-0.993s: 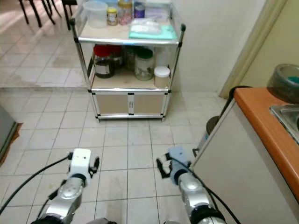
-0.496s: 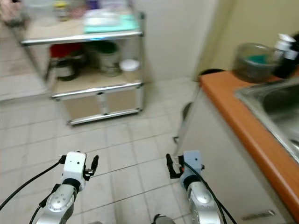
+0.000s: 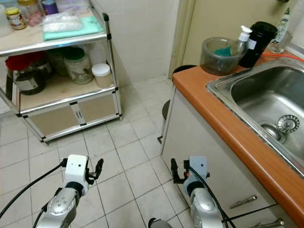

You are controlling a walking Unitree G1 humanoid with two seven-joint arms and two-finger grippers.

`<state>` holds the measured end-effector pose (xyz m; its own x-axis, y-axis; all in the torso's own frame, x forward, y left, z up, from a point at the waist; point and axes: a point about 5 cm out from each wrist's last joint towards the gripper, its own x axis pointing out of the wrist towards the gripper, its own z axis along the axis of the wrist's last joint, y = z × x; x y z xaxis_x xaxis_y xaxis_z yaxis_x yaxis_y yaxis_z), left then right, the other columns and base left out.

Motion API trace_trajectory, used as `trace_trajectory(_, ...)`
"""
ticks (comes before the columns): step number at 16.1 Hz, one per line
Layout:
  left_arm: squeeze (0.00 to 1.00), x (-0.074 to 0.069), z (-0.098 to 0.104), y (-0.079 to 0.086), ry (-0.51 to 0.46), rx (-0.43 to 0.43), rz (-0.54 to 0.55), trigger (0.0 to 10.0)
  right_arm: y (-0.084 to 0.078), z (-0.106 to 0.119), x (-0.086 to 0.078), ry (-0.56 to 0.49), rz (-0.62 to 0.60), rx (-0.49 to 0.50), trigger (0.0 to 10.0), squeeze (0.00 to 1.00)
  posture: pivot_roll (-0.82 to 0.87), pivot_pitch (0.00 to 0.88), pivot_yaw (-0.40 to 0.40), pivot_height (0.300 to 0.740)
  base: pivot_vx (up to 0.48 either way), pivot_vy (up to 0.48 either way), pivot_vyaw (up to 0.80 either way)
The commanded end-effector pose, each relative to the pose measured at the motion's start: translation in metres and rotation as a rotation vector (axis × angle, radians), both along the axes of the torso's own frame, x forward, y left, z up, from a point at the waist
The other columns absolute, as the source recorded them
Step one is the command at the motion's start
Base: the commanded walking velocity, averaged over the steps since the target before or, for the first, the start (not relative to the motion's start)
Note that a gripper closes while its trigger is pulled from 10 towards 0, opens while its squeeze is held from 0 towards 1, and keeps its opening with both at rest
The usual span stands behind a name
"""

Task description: Kitchen organization

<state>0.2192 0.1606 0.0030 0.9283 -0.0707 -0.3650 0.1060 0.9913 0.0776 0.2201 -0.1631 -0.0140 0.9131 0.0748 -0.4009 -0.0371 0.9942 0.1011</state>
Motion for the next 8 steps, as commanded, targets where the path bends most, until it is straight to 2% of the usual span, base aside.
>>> trace_trajectory(1,0.00,-0.001,0.000,0.002,0.011,0.007,0.005,10.0,0.000,0.004,0.000,-0.006,0.002,0.021,10.0,0.00,-0.07,0.006,0.051,0.740,0.000,0.000,-0.78)
trace_trajectory(5,0.00,0.002,0.005,0.005,-0.005,-0.009,0.026,10.0,0.006,0.008,0.002,-0.024,0.028,-0.022,10.0,0.00,-0.07,0.009,0.049,0.740,0.000,0.000,-0.78)
trace_trajectory(8,0.00,0.005,0.013,0.006,-0.023,-0.015,0.013,10.0,0.001,0.015,0.008,-0.058,0.003,-0.019,10.0,0.00,-0.06,0.018,0.024,0.740,0.000,0.000,-0.78)
